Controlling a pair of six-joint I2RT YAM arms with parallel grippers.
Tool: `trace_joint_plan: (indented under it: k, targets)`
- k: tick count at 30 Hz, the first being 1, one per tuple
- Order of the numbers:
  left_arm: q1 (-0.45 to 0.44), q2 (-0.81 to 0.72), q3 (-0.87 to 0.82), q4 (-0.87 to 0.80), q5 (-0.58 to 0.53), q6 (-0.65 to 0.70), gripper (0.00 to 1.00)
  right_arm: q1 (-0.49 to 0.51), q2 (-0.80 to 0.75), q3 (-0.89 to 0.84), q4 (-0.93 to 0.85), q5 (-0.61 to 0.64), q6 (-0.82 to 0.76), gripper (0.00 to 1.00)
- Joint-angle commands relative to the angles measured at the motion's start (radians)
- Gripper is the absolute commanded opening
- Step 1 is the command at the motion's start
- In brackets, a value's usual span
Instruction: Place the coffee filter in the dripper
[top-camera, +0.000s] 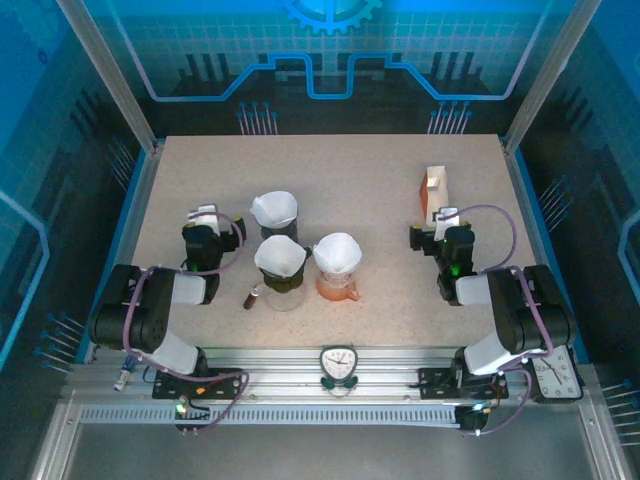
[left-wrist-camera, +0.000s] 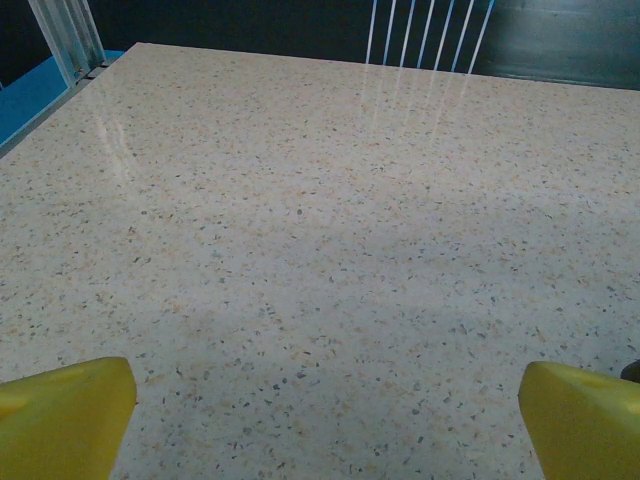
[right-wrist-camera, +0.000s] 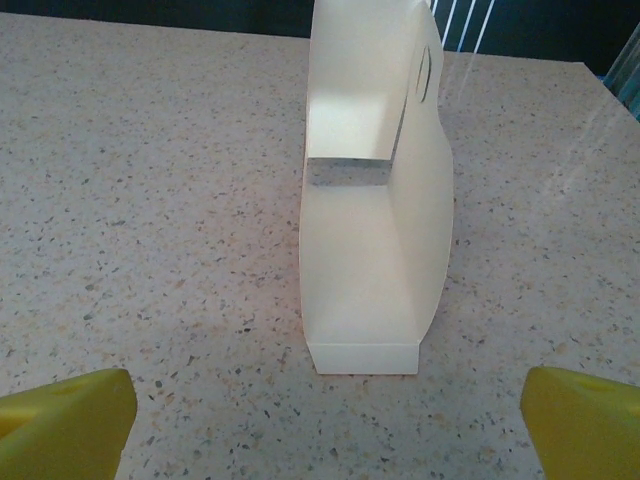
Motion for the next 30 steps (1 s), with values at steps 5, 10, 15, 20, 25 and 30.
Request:
trace_joint_plan:
  k: [5, 10, 15, 20, 25, 30]
  targets:
    - [-0.006, 0.006, -0.005, 0.030, -0.014, 0.021, 0.99, 0.000, 0.004, 0.010, 0.047, 0.025, 0.004, 1.00]
    - [-0.005, 0.006, -0.005, 0.030, -0.013, 0.021, 0.99, 0.001, 0.004, 0.010, 0.047, 0.024, 0.004, 1.00]
    - [-0.006, 0.006, -0.005, 0.030, -0.014, 0.021, 0.99, 0.000, 0.004, 0.010, 0.046, 0.022, 0.003, 1.00]
    - [-0.006, 0.006, -0.005, 0.030, -0.014, 0.021, 0.99, -0.005, 0.004, 0.030, 0.012, -0.076, -0.026, 1.00]
    - [-0.006, 0.006, -0.005, 0.030, -0.013, 0.022, 0.99, -0.005, 0.004, 0.028, 0.012, -0.078, -0.026, 1.00]
    - [-0.006, 0.006, -0.005, 0.031, -0.014, 0.021, 0.99, -0.006, 0.004, 0.027, 0.012, -0.078, -0.025, 1.00]
